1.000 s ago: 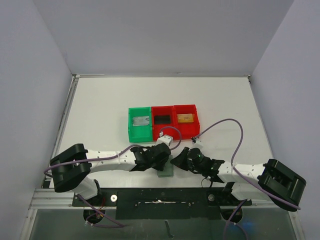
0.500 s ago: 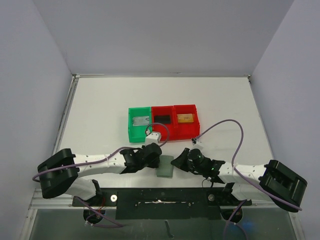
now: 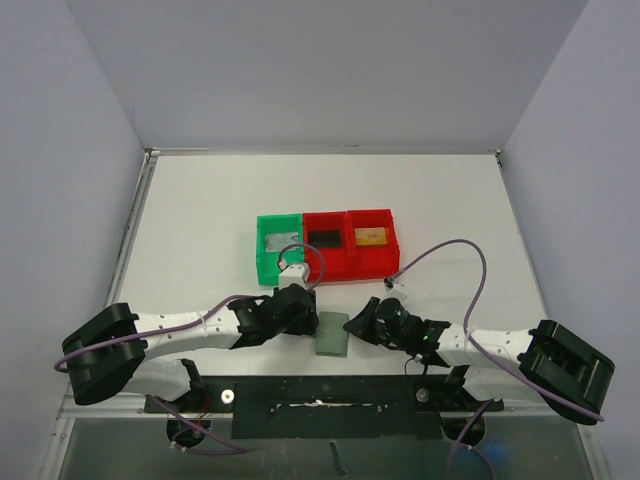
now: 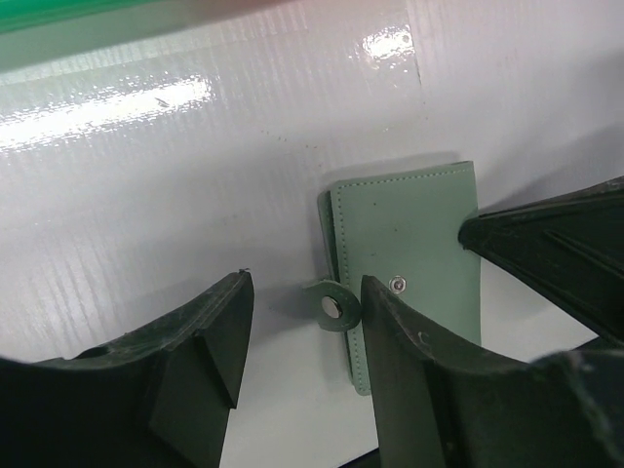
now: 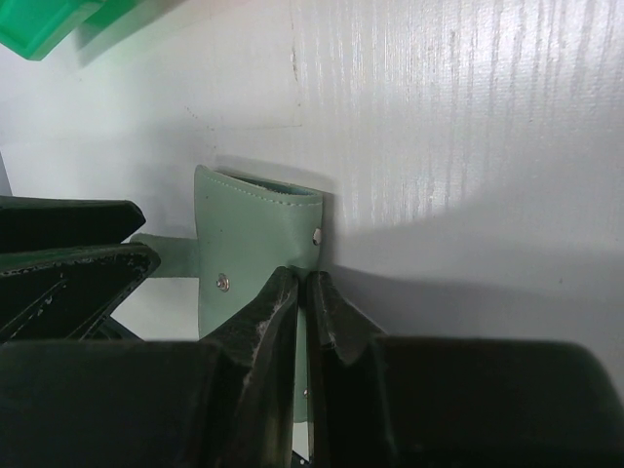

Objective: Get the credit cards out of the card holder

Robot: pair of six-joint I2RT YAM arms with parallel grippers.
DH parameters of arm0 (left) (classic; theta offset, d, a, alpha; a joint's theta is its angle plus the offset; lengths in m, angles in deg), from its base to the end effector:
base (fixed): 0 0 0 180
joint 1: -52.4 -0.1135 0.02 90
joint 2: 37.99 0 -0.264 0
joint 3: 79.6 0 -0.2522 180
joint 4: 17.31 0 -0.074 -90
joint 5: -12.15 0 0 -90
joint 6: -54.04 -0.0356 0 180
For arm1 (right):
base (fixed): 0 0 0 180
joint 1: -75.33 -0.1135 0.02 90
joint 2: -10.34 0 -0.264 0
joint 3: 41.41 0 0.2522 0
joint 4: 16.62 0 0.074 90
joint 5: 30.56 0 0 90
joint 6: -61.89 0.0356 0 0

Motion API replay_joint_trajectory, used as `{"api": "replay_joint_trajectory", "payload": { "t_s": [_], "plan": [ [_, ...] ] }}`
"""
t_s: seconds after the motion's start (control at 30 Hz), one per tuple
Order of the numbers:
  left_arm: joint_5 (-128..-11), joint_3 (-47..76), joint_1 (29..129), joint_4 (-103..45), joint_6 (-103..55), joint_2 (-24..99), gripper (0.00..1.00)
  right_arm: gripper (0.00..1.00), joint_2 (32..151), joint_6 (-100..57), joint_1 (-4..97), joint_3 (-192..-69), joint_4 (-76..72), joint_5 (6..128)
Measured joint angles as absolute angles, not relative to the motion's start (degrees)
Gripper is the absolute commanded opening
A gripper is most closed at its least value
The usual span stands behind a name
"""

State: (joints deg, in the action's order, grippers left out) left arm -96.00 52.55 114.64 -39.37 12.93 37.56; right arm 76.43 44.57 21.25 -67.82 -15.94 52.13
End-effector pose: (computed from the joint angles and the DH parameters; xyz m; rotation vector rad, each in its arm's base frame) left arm 0.1249 -0.2135 0.1696 0.1420 2.4440 -0.5177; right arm 0.1154 0.1515 0.1230 0.4730 2.4353 0.9543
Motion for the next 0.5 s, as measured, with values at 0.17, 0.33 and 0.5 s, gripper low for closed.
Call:
{"api": "replay_joint_trajectory", "payload": {
  "t_s": [0.17,0.33,0.5],
  "plan": [
    [-94.71,52.53,114.60,-39.43,13.50,37.80,0.48,0.00,76.43,44.53,21.25,-68.25,-15.02,52.02],
    [-94.78,51.96,114.60,-40.81,14.41,38.98,0.48,0.00,76.43,44.51,21.25,-68.45,-14.58,52.00],
    [-95.69,49.91,114.60,-43.83,14.74,41.10,0.43,0.01,76.43,44.40,21.22,-68.60,-14.34,51.98]
  ]
}}
